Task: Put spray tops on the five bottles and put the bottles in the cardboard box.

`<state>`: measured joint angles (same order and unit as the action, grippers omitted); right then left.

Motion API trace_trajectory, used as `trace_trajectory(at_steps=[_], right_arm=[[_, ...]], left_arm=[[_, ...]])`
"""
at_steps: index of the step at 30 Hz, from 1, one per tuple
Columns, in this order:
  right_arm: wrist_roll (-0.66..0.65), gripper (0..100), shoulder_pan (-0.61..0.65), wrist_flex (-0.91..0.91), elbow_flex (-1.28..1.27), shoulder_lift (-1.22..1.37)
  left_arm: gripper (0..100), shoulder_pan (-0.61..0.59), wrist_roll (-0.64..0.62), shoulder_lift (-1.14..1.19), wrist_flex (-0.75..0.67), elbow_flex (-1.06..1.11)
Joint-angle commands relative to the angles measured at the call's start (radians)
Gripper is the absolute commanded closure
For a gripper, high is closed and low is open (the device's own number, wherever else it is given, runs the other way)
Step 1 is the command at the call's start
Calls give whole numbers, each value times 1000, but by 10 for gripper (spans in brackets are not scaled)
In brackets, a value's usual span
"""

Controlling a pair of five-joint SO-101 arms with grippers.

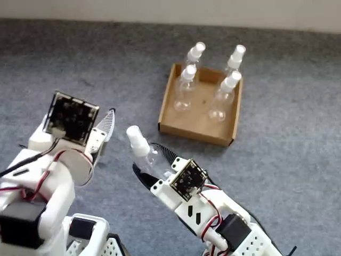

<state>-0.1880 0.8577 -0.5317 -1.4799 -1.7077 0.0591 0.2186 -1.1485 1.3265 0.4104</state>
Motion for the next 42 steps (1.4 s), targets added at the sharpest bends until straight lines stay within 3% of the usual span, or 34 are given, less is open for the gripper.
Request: trace_trajectory(at_steps=[1,5,9,15,22,28,32,35,39,42], right_arm=[[5,993,-51,-5,18,-12],[14,994,-217,19,70,-1],[176,994,-306,45,216,77],[238,994,-306,193,443,435],[238,994,-219,219,742,852],[238,994,-145,214,917,1059],[238,994,-110,211,958,1093],[239,994,-77,114,961,1093],[298,994,-67,-50,989,1086],[307,994,-79,-114,1001,1052]], left_arm=[[829,-16,8,2,43,-50],[829,-35,8,1,110,-25],[825,-61,8,1,121,-15],[821,-53,8,1,121,56],[647,-53,6,1,121,128],[627,-42,3,-28,112,137],[628,45,3,-183,49,246],[631,88,3,-306,-100,415],[632,44,2,-374,-279,607],[632,-10,2,-363,-331,642]])
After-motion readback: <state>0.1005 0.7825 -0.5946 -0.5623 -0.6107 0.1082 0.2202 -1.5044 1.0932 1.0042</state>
